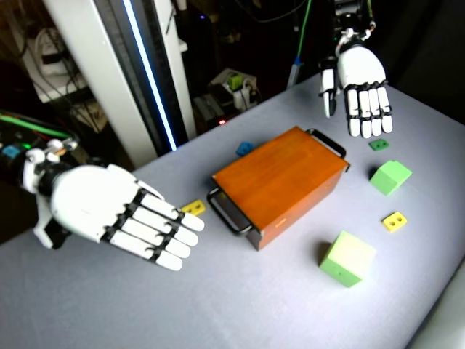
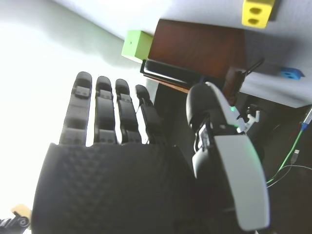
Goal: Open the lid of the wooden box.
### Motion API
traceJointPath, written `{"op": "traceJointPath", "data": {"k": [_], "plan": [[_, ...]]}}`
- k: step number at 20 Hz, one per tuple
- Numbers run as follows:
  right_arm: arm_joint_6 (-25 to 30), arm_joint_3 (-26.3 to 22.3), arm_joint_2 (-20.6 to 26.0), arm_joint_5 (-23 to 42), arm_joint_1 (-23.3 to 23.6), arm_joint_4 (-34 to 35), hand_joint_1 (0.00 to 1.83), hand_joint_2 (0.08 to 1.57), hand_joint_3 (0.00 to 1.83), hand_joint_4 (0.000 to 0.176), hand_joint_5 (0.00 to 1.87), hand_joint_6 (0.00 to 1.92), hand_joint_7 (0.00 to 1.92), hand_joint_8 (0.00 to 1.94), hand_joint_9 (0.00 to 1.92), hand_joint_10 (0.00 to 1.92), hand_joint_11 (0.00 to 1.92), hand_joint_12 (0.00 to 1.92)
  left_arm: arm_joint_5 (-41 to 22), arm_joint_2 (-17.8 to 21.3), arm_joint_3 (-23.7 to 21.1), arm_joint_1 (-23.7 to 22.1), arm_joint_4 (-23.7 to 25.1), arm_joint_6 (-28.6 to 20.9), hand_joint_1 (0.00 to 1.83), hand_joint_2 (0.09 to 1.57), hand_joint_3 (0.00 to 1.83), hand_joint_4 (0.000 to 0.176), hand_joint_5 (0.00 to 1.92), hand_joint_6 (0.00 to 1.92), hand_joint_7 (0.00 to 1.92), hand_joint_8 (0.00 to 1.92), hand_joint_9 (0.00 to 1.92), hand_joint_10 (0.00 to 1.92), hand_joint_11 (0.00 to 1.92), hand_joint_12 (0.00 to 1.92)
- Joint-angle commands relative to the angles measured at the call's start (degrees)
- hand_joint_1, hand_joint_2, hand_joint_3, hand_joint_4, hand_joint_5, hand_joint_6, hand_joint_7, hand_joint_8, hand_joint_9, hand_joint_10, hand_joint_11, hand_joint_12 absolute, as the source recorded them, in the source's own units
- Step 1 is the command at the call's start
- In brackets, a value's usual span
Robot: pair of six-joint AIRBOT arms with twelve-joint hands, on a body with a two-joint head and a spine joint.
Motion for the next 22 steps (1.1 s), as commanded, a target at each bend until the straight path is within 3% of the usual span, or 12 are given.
{"op": "traceJointPath", "data": {"k": [1, 6, 10, 15, 18, 22], "plan": [[-0.1, 0.0, 0.2, 7.1, 0.4, 0.2, 0.43, 1.37, 0.03, 0.0, 0.0, 0.0, 0.0, 0.0, 0.0, 0.0, 0.0, 0.0, -6.6, 0.6, -0.1, 0.1, -1.3, -0.1, 0.2, 1.37, 0.02, 0.0, 0.03, 0.0, 0.0, 0.0, 0.0, 0.0, 0.0, 0.0], [-0.1, -0.1, 0.2, 7.1, 0.4, 0.2, 0.5, 1.36, 0.01, 0.0, 0.0, 0.0, 0.0, 0.0, 0.0, 0.0, 0.0, 0.0, -6.0, 0.6, -0.2, 0.5, -1.3, -0.1, 0.18, 1.38, 0.01, 0.0, 0.07, 0.01, 0.0, 0.0, 0.0, 0.0, 0.0, 0.0], [-0.1, -0.1, 0.1, 6.1, 0.4, -0.2, 0.44, 1.38, 0.01, 0.0, 0.0, 0.0, 0.0, 0.0, 0.0, 0.0, 0.0, 0.0, -4.7, 0.6, -0.3, 1.5, -1.2, -0.7, 0.12, 1.4, 0.0, 0.0, 0.11, 0.01, 0.0, 0.0, 0.0, 0.0, 0.0, 0.0], [-0.1, 0.0, -0.2, 3.3, 0.8, -1.5, 0.46, 1.38, 0.01, 0.0, 0.0, 0.0, 0.0, 0.0, 0.0, 0.0, 0.0, 0.0, -1.8, 0.1, 0.1, 1.9, 1.3, -3.2, 0.14, 1.41, 0.01, 0.0, 0.12, 0.01, 0.0, 0.0, 0.0, 0.0, 0.0, 0.0], [0.9, 0.5, -0.7, 1.9, 0.9, -2.4, 0.57, 1.38, 0.0, 0.0, 0.0, 0.0, 0.0, 0.0, 0.0, 0.0, 0.0, 0.0, -0.7, -0.9, 1.0, 1.9, 3.0, -5.6, 0.19, 1.4, 0.0, 0.0, 0.13, 0.0, 0.01, 0.0, 0.0, 0.0, 0.0, 0.0], [2.6, 1.7, -1.8, -2.0, 3.3, -5.5, 0.55, 1.39, 0.01, 0.0, 0.0, 0.0, 0.0, 0.0, 0.0, 0.0, 0.0, 0.0, -0.1, -1.3, 1.3, 1.8, 4.7, -6.9, 0.18, 1.4, 0.0, 0.0, 0.11, 0.0, 0.0, 0.0, 0.0, 0.0, 0.0, 0.0]]}}
